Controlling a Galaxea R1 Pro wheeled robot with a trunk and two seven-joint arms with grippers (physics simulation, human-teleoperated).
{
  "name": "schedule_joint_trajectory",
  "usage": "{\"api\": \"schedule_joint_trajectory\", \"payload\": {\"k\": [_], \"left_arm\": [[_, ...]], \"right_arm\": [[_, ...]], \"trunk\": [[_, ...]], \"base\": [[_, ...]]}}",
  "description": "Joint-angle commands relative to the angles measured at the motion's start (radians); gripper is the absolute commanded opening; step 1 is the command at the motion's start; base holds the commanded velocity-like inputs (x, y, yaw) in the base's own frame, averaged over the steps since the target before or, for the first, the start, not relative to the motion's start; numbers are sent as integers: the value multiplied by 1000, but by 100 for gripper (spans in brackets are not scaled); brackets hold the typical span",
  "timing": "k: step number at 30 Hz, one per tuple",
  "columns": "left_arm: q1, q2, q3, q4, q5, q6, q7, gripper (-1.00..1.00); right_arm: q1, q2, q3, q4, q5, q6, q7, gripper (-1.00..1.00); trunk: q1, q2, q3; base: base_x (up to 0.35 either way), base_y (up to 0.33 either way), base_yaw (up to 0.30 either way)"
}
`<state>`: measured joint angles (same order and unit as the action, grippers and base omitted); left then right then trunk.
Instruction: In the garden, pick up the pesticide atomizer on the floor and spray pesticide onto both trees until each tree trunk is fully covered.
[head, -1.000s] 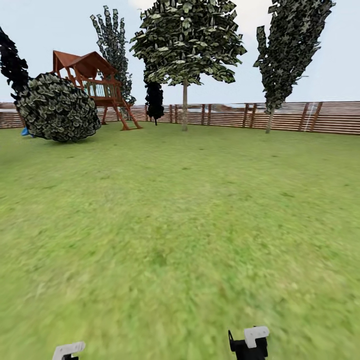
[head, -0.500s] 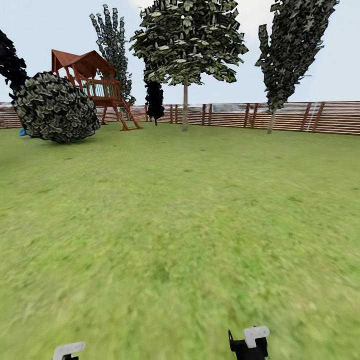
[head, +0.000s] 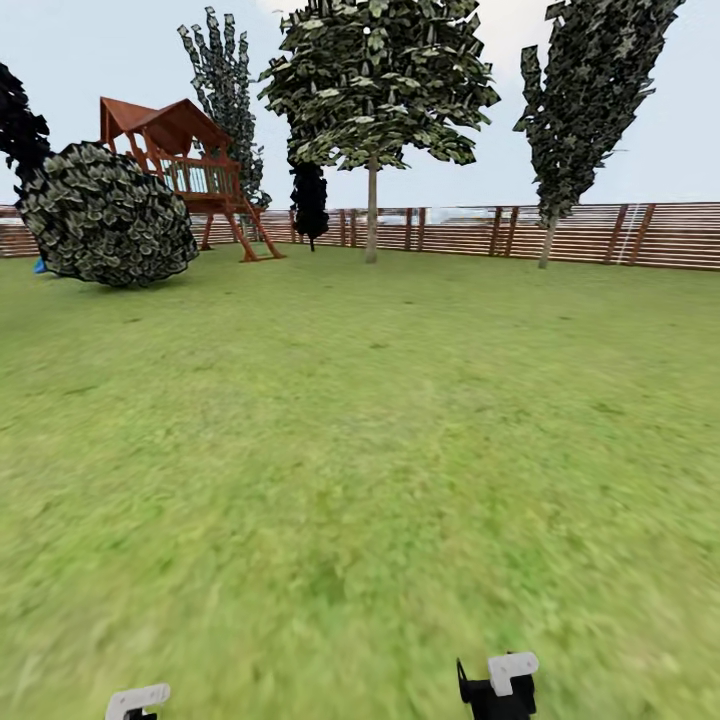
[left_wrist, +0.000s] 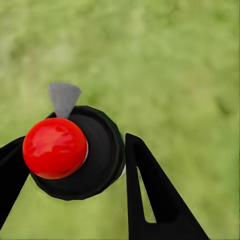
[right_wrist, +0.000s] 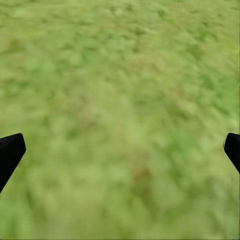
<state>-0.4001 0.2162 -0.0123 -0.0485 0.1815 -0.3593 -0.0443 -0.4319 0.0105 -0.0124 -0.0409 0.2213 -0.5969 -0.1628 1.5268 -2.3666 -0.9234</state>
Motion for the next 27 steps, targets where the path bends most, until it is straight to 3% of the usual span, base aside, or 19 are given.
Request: {"api": "schedule_joint_trajectory", "payload": {"k": [1,10,19,27], "left_arm": [[0,0,-1,1,9,-3,-5,-100],[-1,0,-1,1,9,-3,-5,-100],[0,0,-1,1,9,-3,-5,-100],[0,0,-1,1,9,-3,-5,-100]], "right_arm": [[-1,0,-1,1,11,-1,-9,100],[-1,2,-1,1,10,-1,-9,100],[-1,3,-1,0,10,-1,-9,100],[-1,3,-1,0,10,-1,-9,100]], "trunk": [[0,0,-1],[0,0,-1],[0,0,-1],[0,0,-1]], "base": [[336,80,0],[336,77,-8],[336,75,-230],[336,74,-40]]}}
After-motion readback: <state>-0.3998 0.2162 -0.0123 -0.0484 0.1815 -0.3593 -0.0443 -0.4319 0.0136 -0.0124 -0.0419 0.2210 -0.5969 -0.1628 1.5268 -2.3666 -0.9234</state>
